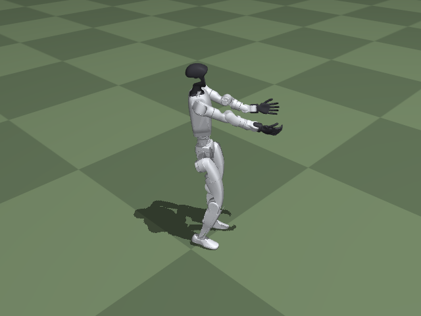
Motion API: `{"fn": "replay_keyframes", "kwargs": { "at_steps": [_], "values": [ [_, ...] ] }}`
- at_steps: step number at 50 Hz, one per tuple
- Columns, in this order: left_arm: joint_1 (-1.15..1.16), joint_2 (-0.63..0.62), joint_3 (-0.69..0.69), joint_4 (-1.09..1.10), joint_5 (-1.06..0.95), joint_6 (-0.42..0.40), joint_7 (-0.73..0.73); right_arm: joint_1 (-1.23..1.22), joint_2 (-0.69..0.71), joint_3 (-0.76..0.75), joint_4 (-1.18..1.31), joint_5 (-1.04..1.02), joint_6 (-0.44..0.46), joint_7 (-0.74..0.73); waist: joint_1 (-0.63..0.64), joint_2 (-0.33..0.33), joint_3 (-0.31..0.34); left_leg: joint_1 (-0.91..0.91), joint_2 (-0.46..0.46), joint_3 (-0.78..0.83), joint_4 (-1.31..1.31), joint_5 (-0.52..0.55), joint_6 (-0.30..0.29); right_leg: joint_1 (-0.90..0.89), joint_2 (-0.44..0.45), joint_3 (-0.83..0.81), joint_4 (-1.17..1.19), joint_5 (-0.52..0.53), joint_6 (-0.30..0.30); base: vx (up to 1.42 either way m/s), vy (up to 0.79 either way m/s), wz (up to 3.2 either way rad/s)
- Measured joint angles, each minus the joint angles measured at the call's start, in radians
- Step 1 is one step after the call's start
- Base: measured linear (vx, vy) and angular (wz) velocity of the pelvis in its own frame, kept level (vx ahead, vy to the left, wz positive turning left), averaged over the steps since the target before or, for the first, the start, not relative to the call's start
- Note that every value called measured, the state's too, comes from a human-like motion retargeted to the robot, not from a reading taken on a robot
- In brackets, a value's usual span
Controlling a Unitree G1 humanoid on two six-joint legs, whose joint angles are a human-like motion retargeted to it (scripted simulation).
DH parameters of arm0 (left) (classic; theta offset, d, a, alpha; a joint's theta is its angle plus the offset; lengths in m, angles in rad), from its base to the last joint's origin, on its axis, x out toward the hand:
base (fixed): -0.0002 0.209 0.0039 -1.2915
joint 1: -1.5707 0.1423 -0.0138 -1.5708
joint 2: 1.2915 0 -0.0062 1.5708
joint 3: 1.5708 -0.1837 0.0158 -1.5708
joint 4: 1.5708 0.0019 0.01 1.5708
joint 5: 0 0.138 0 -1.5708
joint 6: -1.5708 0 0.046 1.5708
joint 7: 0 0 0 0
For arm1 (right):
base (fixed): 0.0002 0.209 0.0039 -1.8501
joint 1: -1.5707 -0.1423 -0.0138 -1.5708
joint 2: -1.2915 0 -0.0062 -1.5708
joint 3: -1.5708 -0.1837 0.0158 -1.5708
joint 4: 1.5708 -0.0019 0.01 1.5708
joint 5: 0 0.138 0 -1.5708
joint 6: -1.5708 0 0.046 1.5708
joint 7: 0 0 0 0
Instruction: Dance
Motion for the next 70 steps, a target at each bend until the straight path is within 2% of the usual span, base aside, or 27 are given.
{"fn": "replay_keyframes", "kwargs": {
  "at_steps": [3, 5, 6, 8, 13, 16, 18, 20, 23, 25, 27, 29, 32, 35, 37, 41, 43, 45, 49, 50, 52, 54, 57, 58, 60, 63, 70],
  "values": [
    [-0.016, -0.07, 0.062, -0.028, 0.038, 0.065, 0.024, 0.007, 0.059, -0.021, -0.028, 0.082, -0.004, -0.018, -0.009, 0.001, 0.015, 0.018, 0.003, -0.014, 0.003, -0.004, 0.001, 0.027, 0.015, 0.008, -0.006, 0.0, -0.007, 0.03, -0.09, 0.31],
    [-0.029, -0.041, 0.061, -0.092, -0.019, 0.041, -0.023, 0.011, 0.049, 0.001, -0.091, 0.127, -0.045, -0.002, -0.023, 0.01, 0.011, 0.011, 0.013, -0.008, 0.006, -0.007, 0.007, 0.042, 0.022, -0.002, -0.055, 0.018, -0.021, -0.03, -0.08, 0.01],
    [-0.026, -0.003, 0.024, -0.131, -0.062, 0.04, -0.053, 0.019, 0.041, 0.027, -0.142, 0.147, -0.025, 0.014, -0.035, 0.012, 0.003, 0.003, 0.019, -0.004, 0.009, -0.009, 0.011, 0.053, 0.021, -0.011, -0.094, 0.032, -0.023, 0.04, -0.11, 0.03],
    [-0.026, 0.066, -0.031, -0.212, -0.059, 0.074, -0.121, 0.033, 0.006, 0.086, -0.243, 0.142, 0.052, 0.096, -0.064, 0.005, -0.019, -0.015, 0.031, 0.001, 0.02, -0.016, 0.018, 0.076, 0.016, -0.028, -0.174, 0.064, -0.026, 0.12, -0.16, 0.12],
    [0.008, 0.314, -0.286, -0.511, 0.153, 0.312, -0.365, 0.11, -0.268, 0.313, -0.629, -0.055, 0.369, 0.373, -0.117, -0.019, -0.039, -0.058, 0.059, -0.048, 0.101, -0.071, 0.017, 0.139, -0.017, -0.08, -0.337, 0.135, -0.015, 0.12, -0.21, 0.19],
    [0.101, 0.539, -0.457, -0.901, 0.135, 0.445, -0.478, 0.216, -0.489, 0.404, -0.98, -0.106, 0.43, 0.433, -0.143, -0.033, -0.035, -0.099, 0.067, -0.092, 0.186, -0.124, 0.016, 0.179, -0.027, -0.114, -0.415, 0.165, -0.012, 0.03, -0.25, 0.2],
    [0.199, 0.716, -0.525, -1.213, 0.04, 0.48, -0.51, 0.321, -0.633, 0.424, -1.233, -0.062, 0.399, 0.419, -0.159, -0.041, -0.031, -0.128, 0.073, -0.12, 0.255, -0.164, 0.014, 0.203, -0.026, -0.136, -0.455, 0.18, -0.015, 0.04, -0.23, 0.15],
    [0.319, 0.901, -0.541, -1.526, -0.089, 0.464, -0.498, 0.458, -0.75, 0.398, -1.466, -0.006, 0.312, 0.382, -0.169, -0.045, -0.026, -0.157, 0.083, -0.141, 0.335, -0.21, 0.01, 0.225, -0.021, -0.153, -0.486, 0.192, -0.015, 0.12, -0.25, 0.15],
    [0.559, 1.172, -0.47, -1.965, -0.258, 0.339, -0.375, 0.705, -0.865, 0.265, -1.765, 0.094, 0.121, 0.318, -0.189, -0.044, -0.024, -0.219, 0.098, -0.195, 0.48, -0.284, -0.005, 0.248, 0.001, -0.168, -0.521, 0.201, -0.011, 0.12, -0.22, 0.28],
    [0.76, 1.295, -0.385, -2.182, -0.277, 0.224, -0.27, 0.886, -0.906, 0.151, -1.938, 0.137, 0.008, 0.28, -0.199, -0.04, -0.029, -0.266, 0.12, -0.223, 0.582, -0.337, -0.018, 0.254, 0.02, -0.17, -0.533, 0.198, -0.003, 0.12, -0.17, 0.23],
    [0.96, 1.347, -0.301, -2.305, -0.205, 0.115, -0.21, 1.044, -0.937, 0.047, -2.074, 0.123, -0.063, 0.268, -0.196, -0.014, -0.034, -0.296, 0.155, -0.241, 0.665, -0.379, -0.022, 0.259, 0.052, -0.152, -0.529, 0.186, 0.012, 0.17, -0.16, -0.05],
    [1.096, 1.356, -0.222, -2.337, -0.12, 0.086, -0.177, 1.135, -0.961, -0.028, -2.141, 0.064, -0.083, 0.267, -0.184, 0.017, -0.042, -0.308, 0.184, -0.247, 0.718, -0.396, -0.011, 0.268, 0.082, -0.128, -0.525, 0.178, 0.028, 0.17, -0.06, -0.25],
    [1.149, 1.349, -0.157, -2.331, -0.126, 0.123, -0.134, 1.147, -0.99, -0.067, -2.168, -0.015, -0.069, 0.255, -0.177, 0.03, -0.063, -0.306, 0.192, -0.233, 0.706, -0.381, 0.009, 0.267, 0.094, -0.114, -0.528, 0.177, 0.038, 0.02, 0.05, -0.24],
    [1.053, 1.281, -0.2, -2.283, -0.105, 0.203, -0.072, 1.006, -0.99, 0.036, -2.12, -0.109, -0.013, 0.161, -0.176, 0.021, -0.074, -0.282, 0.164, -0.217, 0.609, -0.324, 0.006, 0.245, 0.079, -0.118, -0.529, 0.189, 0.023, -0.12, 0.11, -0.18],
    [0.849, 1.179, -0.292, -2.085, 0.043, 0.247, -0.107, 0.797, -0.94, 0.19, -1.94, -0.23, 0.065, 0.082, -0.163, -0.001, -0.081, -0.246, 0.133, -0.191, 0.503, -0.265, 0.004, 0.227, 0.053, -0.126, -0.519, 0.192, 0.008, -0.2, 0.17, -0.1],
    [0.413, 0.837, -0.458, -1.341, 0.369, 0.181, -0.249, 0.407, -0.689, 0.369, -1.307, -0.47, 0.166, 0.065, -0.133, -0.032, -0.082, -0.158, 0.099, -0.137, 0.305, -0.154, -0.001, 0.199, 0.003, -0.129, -0.465, 0.179, 0.003, -0.13, 0.23, 0.02],
    [0.237, 0.598, -0.435, -0.895, 0.516, 0.186, -0.2, 0.26, -0.515, 0.33, -0.925, -0.559, 0.176, 0.072, -0.111, -0.042, -0.08, -0.123, 0.087, -0.116, 0.222, -0.107, 0.0, 0.181, -0.012, -0.127, -0.428, 0.165, 0.001, -0.1, 0.22, 0.01],
    [0.112, 0.425, -0.341, -0.554, 0.553, 0.248, -0.175, 0.142, -0.378, 0.245, -0.614, -0.57, 0.208, 0.064, -0.096, -0.047, -0.083, -0.102, 0.078, -0.096, 0.152, -0.068, 0.003, 0.151, -0.02, -0.124, -0.385, 0.147, 0.002, -0.14, 0.18, -0.02],
    [0.009, 0.268, -0.115, -0.183, 0.473, 0.416, -0.191, -0.005, -0.195, 0.036, -0.22, -0.551, 0.374, 0.097, -0.078, -0.045, -0.087, -0.089, 0.058, -0.055, 0.068, -0.018, 0.003, 0.077, -0.015, -0.081, -0.284, 0.107, -0.006, -0.11, 0.18, -0.17],
    [-0.006, 0.232, -0.029, -0.105, 0.462, 0.424, -0.16, -0.03, -0.163, -0.026, -0.149, -0.575, 0.409, 0.111, -0.077, -0.042, -0.083, -0.084, 0.052, -0.055, 0.054, -0.008, 0.005, 0.062, -0.013, -0.071, -0.251, 0.092, -0.004, -0.04, 0.12, -0.25],
    [-0.024, 0.181, 0.059, 0.014, 0.309, 0.319, -0.039, -0.043, -0.108, -0.11, -0.049, -0.51, 0.393, 0.038, -0.056, -0.039, -0.08, -0.071, 0.04, -0.031, 0.027, 0.005, 0.008, 0.026, -0.002, -0.036, -0.178, 0.064, -0.001, 0.01, 0.12, -0.49],
    [-0.021, 0.122, 0.053, 0.049, 0.019, 0.169, 0.047, -0.031, -0.051, -0.121, -0.008, -0.271, 0.262, -0.028, -0.033, -0.036, -0.077, -0.055, 0.03, -0.005, 0.006, 0.009, 0.01, -0.002, 0.01, -0.002, -0.107, 0.034, 0.003, 0.06, 0.12, -0.49],
    [0.0, 0.028, 0.015, 0.054, -0.359, -0.086, 0.085, -0.004, 0.015, -0.09, 0.012, 0.135, -0.008, -0.029, -0.013, -0.041, -0.073, -0.035, 0.008, -0.002, -0.001, 0.0, 0.004, -0.025, 0.011, 0.032, -0.017, -0.008, 0.01, 0.14, 0.13, -0.18],
    [0.004, -0.005, 0.035, 0.053, -0.404, -0.12, 0.108, 0.004, 0.041, -0.101, 0.018, 0.226, -0.06, -0.052, -0.009, -0.043, -0.072, -0.028, 0.005, -0.001, 0.0, -0.004, -0.001, -0.026, 0.015, 0.039, 0.003, -0.014, 0.007, 0.18, 0.08, -0.05],
    [0.004, -0.06, 0.081, 0.021, -0.4, -0.109, 0.116, 0.022, 0.094, -0.143, 0.004, 0.318, -0.123, -0.052, -0.012, -0.043, -0.063, -0.009, 0.003, -0.003, 0.003, -0.011, -0.008, -0.018, 0.024, 0.046, 0.023, -0.018, -0.004, 0.14, 0.02, 0.06],
    [-0.003, -0.021, 0.007, -0.063, -0.315, -0.008, 0.014, 0.032, 0.074, -0.091, -0.075, 0.308, -0.07, 0.006, -0.029, -0.031, -0.051, -0.005, 0.012, 0.006, 0.006, -0.013, 0.006, 0.017, 0.024, 0.026, -0.051, 0.011, -0.018, -0.05, -0.04, 0.09],
    [-0.036, 0.22, -0.259, -0.322, 0.075, 0.279, -0.254, 0.042, -0.131, 0.254, -0.377, -0.054, 0.299, 0.351, -0.13, -0.027, -0.095, -0.059, 0.052, -0.02, 0.071, -0.057, 0.026, 0.104, -0.017, -0.052, -0.316, 0.127, -0.011, 0.06, -0.1, 0.16]
  ]
}}
